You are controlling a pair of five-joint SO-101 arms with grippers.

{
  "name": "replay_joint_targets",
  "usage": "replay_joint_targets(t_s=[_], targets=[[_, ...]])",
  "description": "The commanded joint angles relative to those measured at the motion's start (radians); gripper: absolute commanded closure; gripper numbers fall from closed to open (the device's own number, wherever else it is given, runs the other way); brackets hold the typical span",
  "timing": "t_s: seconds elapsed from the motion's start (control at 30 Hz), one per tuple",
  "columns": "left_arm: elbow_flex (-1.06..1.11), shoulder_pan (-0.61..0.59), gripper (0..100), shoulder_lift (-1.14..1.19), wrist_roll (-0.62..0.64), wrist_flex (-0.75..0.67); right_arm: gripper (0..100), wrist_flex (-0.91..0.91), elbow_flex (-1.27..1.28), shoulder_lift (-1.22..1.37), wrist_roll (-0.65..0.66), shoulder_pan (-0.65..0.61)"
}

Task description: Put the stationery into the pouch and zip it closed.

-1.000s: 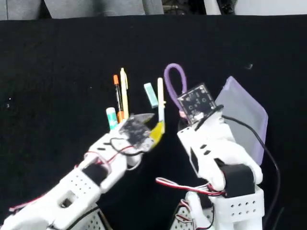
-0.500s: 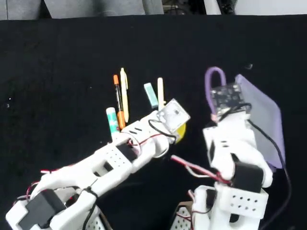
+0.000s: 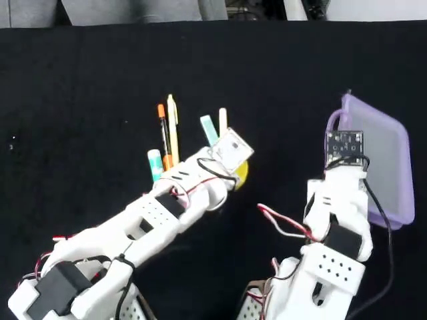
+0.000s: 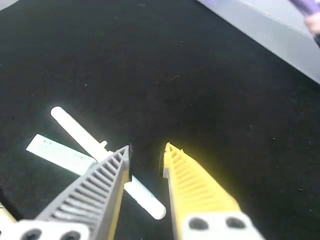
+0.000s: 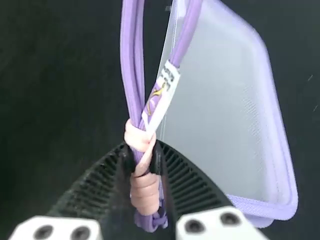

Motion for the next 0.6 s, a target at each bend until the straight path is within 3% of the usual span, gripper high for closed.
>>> replay_joint_targets(t_s=[0.0,0.23,0.43,0.57], targets=[[-0.005,-0.008,88,0.003,-0.003,0.002,98.6,-0.138,0.018,-0.013,-0.015,-0.028],[-0.01,-0.081,88,0.003,0.002,0.002,96.6,0.048,0.038,-0.013,-0.017,-0.028],[-0.01,-0.087,88,0.003,0.002,0.002,75.0,0.126,-0.022,-0.022,-0.02,-0.031],[-0.008,-0.087,88,0.003,0.002,0.002,72.2,0.209,-0.16,-0.022,-0.021,-0.035]])
